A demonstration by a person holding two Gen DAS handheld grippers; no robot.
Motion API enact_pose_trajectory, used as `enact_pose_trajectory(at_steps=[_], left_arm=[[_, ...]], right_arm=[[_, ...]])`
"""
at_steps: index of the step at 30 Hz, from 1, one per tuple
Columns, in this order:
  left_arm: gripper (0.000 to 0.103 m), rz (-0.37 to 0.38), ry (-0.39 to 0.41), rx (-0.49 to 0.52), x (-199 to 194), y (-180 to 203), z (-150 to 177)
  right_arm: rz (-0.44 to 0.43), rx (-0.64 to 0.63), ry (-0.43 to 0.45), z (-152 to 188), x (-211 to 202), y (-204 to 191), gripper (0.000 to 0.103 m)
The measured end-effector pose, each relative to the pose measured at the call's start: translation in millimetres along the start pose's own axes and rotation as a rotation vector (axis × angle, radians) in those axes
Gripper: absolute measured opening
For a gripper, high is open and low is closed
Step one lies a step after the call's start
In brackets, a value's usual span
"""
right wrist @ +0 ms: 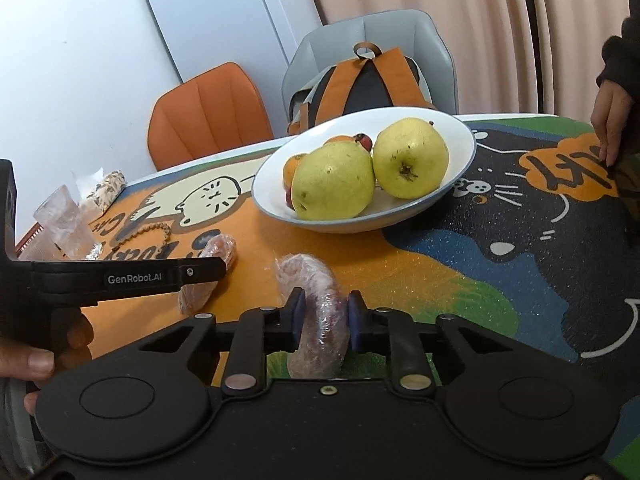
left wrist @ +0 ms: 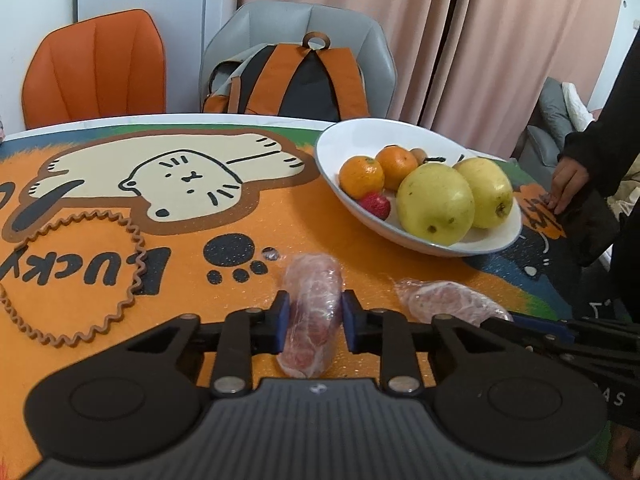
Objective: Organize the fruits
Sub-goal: 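Carry both wrapped pink items into the white bowl and open both tools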
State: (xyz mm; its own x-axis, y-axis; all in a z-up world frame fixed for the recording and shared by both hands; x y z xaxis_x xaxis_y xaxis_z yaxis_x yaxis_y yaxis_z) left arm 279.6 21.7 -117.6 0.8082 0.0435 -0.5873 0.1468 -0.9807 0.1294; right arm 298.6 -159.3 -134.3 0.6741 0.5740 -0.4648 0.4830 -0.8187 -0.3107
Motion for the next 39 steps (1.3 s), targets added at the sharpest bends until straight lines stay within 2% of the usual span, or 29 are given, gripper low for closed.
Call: enact_pose_trajectory(at_steps=[9, 22, 39], left_arm=[[0.022, 0.029, 0.016, -0.027, -12, -2, -3], [0.022, 0.059, 0.080, -0.027, -32, 4, -30], [0.022, 0.084, 0.109, -0.028, -16, 15, -72]], right_arm=[[-0.012, 0.028, 0.040, -7, -11, 1, 0.018], [-0.013, 0.018, 0.109, -35, -28, -4, 0.018], [0.050, 0.031, 0.183, -87, -20, 20, 0.018]])
Point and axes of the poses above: each gripper's, at about its wrist camera, not at the fingertips, and x roughly the way its jaws point, y to its right, z to its underside, the point moved 3 cm from there along x, roughly the way its jaws point, and after that the axes turned 8 degrees about y, right-handed, at the moved point
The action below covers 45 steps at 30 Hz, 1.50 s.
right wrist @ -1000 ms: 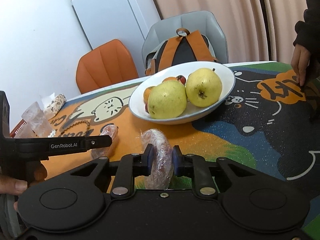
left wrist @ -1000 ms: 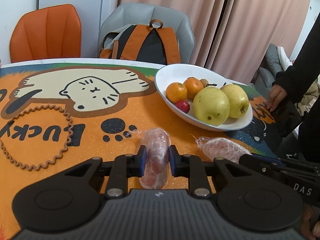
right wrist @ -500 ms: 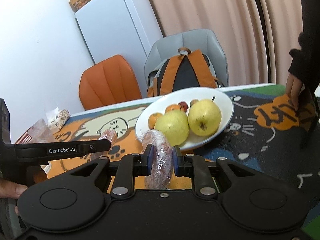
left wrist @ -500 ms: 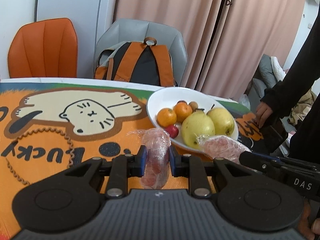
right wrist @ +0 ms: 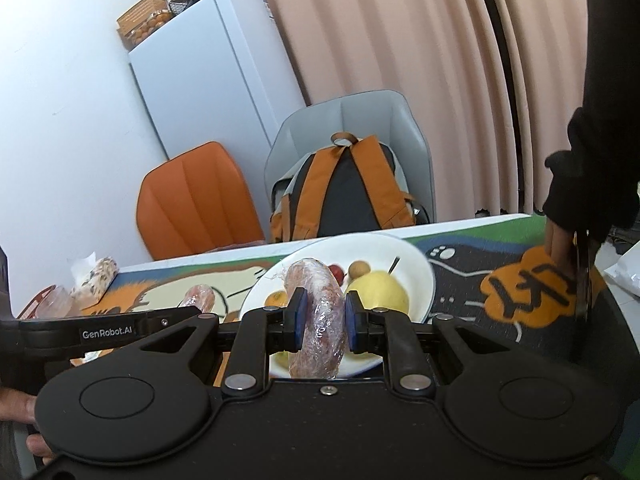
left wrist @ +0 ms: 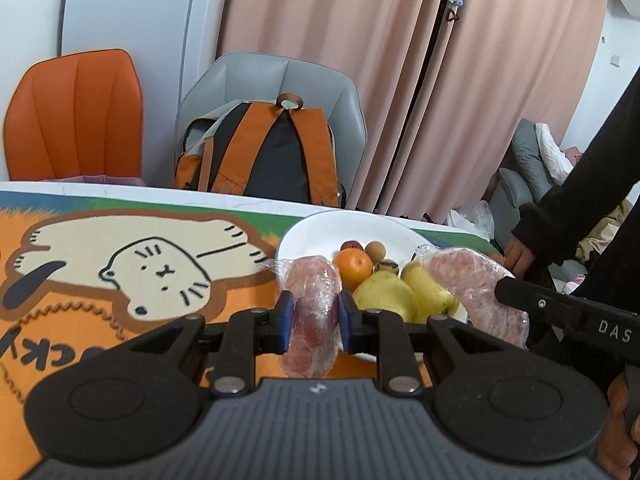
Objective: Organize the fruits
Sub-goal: 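Carry both wrapped pink items into the white bowl and open both tools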
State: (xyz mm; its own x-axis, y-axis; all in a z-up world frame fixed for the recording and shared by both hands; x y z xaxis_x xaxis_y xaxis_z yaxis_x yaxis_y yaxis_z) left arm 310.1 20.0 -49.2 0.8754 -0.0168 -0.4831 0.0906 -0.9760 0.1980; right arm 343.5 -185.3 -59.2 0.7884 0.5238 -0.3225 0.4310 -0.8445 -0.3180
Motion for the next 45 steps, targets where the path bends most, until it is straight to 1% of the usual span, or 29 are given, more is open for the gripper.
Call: enact_pose_trajectory(at_steps=[17, 29, 32, 34, 35, 38, 42, 45], left_arm=[[0.022, 0.028, -0.032, -0.005, 61, 6, -22], [0.022, 0.048, -0.054, -0.019, 102, 5, -30], [0.022, 0.049, -0.059, -0.016, 109, 5, -31], [0.022, 0.049, -0.063, -0.012, 114, 5, -31], [0.022, 0.050, -0.064, -0.010, 116, 6, -32], [0.022, 0.046, -0.072, -0.003, 124, 6, -31], [0.021, 0.043, -0.075, -0.001, 130, 6, -31], [0.024, 0.017, -0.065, -0.001, 127, 4, -32]], right_arm=[[0.023, -0.005, -0.014, -24, 58, 15, 0.018], [0.021, 0.001, -0.039, -24, 99, 18, 0.018], [0.016, 0.022, -0.077, -18, 107, 18, 0.021], [0.020, 0.041, -0.076, -17, 106, 21, 0.027], [0.031, 0.040, -0.072, -17, 105, 21, 0.027], [0.027, 0.061, -0.068, -19, 93, 24, 0.027], [0.030, 0.056, -0.058, -20, 76, 28, 0.027], [0.033, 0.064, -0.062, -18, 70, 30, 0.027]])
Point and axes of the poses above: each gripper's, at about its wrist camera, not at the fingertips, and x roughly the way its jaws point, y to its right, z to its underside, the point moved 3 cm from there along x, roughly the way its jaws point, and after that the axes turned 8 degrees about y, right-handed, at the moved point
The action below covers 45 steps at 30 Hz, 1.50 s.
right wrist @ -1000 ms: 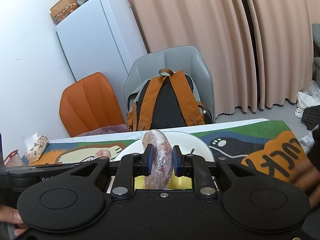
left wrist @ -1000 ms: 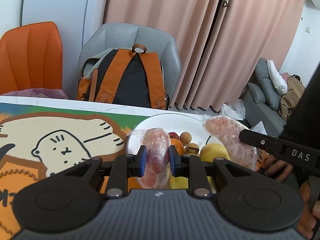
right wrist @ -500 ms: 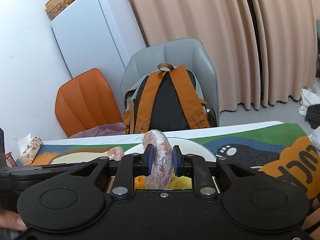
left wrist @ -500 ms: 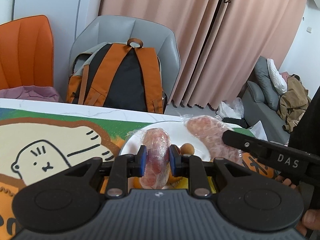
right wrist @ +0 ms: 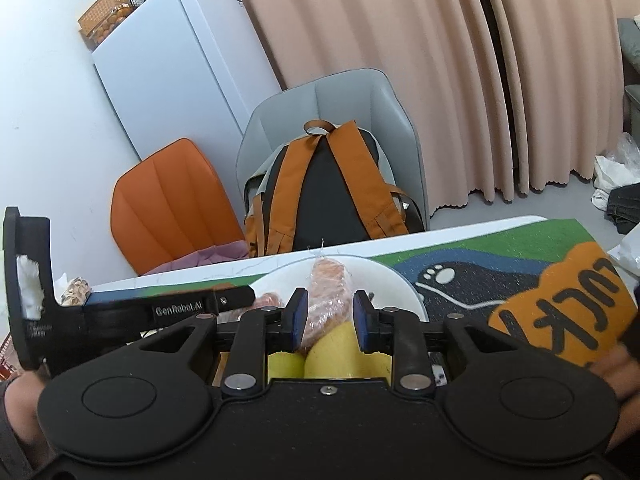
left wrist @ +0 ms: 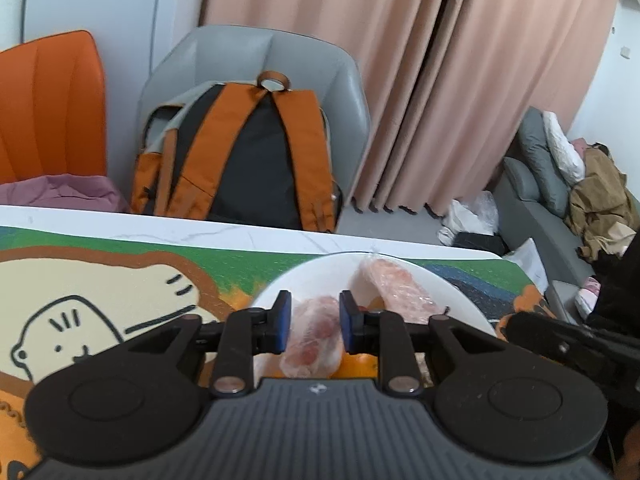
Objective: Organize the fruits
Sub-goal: 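Carry both wrapped pink items into the white bowl and open both tools, then withdraw both open tools up and away from the white bowl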
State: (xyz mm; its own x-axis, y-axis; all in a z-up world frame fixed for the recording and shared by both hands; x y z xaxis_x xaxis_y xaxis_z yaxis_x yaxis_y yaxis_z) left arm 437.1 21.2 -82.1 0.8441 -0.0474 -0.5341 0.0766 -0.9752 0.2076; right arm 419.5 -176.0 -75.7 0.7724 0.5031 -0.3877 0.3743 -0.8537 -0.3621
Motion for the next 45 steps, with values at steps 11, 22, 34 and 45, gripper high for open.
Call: enact_pose_trajectory(at_steps=[11, 22, 34, 45], left_arm=[[0.035, -0.026, -0.008, 0.003, -34, -3, 6], [0.069, -0.035, 0.017, 0.010, -88, 0, 14], [0.091, -0.058, 0.067, 0.008, -151, -8, 22], [0.097, -0.089, 0.092, -0.019, -194, -25, 41]], right_arm=[[-0.010, 0.035, -0.019, 11, -15, -2, 0.028], [-0.012, 0.037, -0.006, 14, -50, -12, 0.046], [-0.057, -0.006, 0.015, 20, -89, -37, 0.066], [-0.078, -0.021, 0.021, 36, -117, -52, 0.083]])
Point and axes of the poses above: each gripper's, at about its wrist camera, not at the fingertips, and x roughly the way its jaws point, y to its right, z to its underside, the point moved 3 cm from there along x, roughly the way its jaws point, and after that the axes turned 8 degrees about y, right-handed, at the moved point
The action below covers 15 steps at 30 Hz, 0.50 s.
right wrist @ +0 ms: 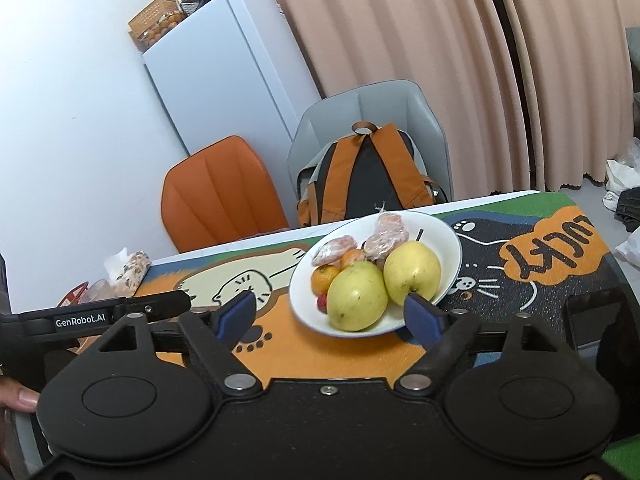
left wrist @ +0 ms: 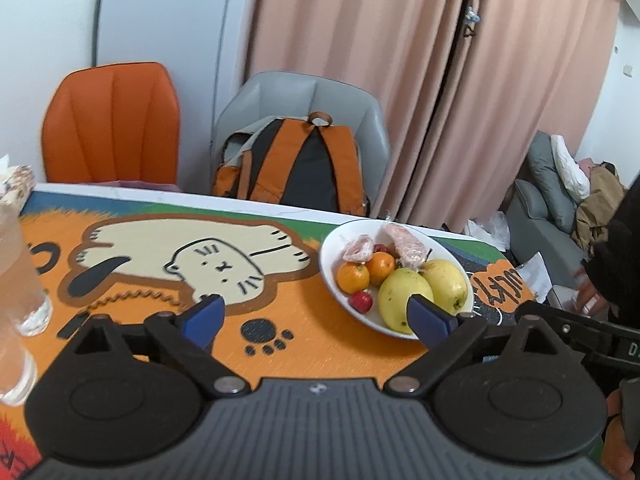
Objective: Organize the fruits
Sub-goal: 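Withdraw both open tools up and away from the white bowl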
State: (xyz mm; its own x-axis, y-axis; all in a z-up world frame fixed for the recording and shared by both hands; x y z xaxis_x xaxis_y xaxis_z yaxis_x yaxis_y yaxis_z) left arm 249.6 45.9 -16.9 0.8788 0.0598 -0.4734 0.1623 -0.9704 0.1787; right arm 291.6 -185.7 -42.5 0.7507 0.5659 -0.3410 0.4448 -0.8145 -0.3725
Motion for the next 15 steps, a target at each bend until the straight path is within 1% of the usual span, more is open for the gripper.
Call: enact_pose_trajectory(at_steps=[4, 6, 10, 15], left_arm=[[0.098, -0.006, 0.003, -0.010, -14, -5, 6], [0.098, -0.007, 0.009, -0.021, -23, -8, 9], [0.098, -0.007, 0.013, -0.027, -41, -11, 12], [0.099, -0.024, 0.016, -0.021, -62, -13, 21]], right_arm=[[-0.008, -0.002, -0.002, 5, -10, -5, 0.090], [-0.012, -0.011, 0.003, 8, -17, -8, 0.095], [0.002, -0.021, 0.013, 11, -30, -13, 0.102], [0.001, -0.043, 0.012, 17, -45, -20, 0.103]])
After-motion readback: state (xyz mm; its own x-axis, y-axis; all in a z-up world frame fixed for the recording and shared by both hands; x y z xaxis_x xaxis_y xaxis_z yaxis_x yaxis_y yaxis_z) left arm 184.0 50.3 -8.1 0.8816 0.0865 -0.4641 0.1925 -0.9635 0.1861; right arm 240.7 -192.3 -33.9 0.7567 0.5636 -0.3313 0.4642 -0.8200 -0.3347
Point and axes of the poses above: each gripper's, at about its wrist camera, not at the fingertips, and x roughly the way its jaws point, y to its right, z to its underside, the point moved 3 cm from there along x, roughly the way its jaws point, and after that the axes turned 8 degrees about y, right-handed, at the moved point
